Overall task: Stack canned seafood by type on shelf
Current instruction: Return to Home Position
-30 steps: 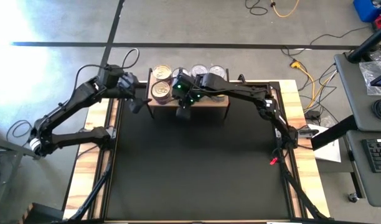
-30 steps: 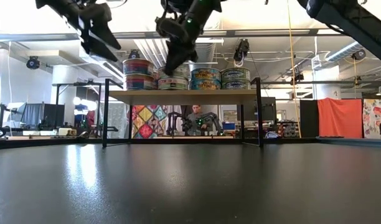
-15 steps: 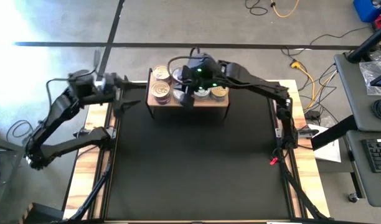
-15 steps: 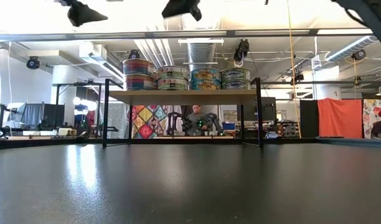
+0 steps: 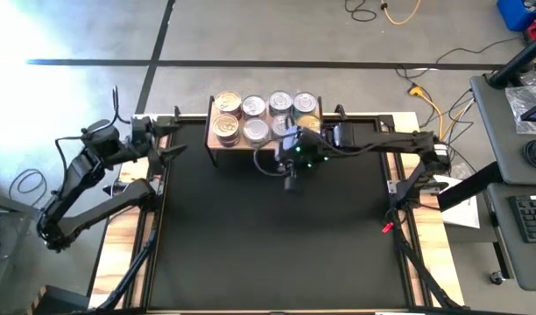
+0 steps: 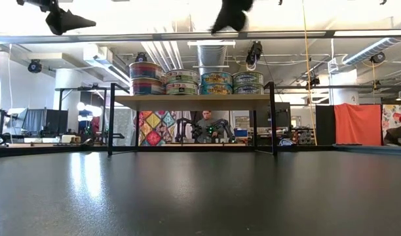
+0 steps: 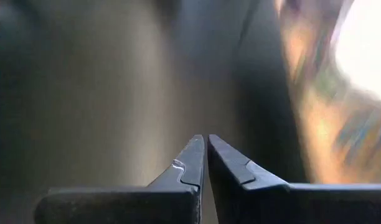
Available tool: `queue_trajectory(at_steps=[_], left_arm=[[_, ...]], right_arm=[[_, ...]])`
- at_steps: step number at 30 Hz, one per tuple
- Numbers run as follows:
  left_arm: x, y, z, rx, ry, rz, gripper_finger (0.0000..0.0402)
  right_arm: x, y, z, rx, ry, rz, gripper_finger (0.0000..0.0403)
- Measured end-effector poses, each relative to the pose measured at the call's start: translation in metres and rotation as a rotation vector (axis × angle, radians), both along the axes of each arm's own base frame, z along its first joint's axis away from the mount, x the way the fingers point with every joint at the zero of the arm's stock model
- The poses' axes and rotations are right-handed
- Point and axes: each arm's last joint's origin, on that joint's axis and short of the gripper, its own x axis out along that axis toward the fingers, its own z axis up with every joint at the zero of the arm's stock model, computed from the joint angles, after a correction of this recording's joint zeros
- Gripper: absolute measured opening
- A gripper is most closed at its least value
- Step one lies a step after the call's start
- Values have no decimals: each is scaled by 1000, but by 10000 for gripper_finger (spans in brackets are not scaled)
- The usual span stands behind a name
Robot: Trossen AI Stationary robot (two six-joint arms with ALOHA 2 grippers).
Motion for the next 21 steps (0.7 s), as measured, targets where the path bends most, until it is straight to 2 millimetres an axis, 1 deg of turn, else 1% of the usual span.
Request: queue_trajectory(at_steps=[3,5,6,8,10,11,13,15,17,18,19,21], left_arm=[[3,3,-6,79,-7,-20,396],[8,3,-17,140,4,-133,396],[10,2,-22,180,-16,-230,396],[15,1,-34,224,-78,-384,396],[19,3,-46,212,-160,-414,396],[21,4,-53,193,-196,-411,396],[24,7,-68,157,-249,-395,396],[27,12,-85,119,-265,-332,396],[30,16,-104,-12,-258,-274,396],[31,18,-114,-108,-253,-255,396],[33,19,-122,-191,-257,-240,396],[34,23,-137,-265,-264,-178,396]], right_arm=[[-13,4,-23,157,145,-161,13],[-21,13,-36,176,185,-156,13],[-25,19,-41,161,174,-133,13],[-38,30,-42,102,76,-106,13],[-59,39,-44,40,-25,-95,13],[-70,41,-46,11,-69,-80,13],[-94,46,-55,-36,-132,-32,13],[-120,47,-68,-90,-148,33,13],[-145,45,-81,-112,-131,62,13],[-156,44,-88,-94,-123,39,13],[-167,42,-97,-58,-125,-24,13],[-179,38,-112,9,-184,-162,13]])
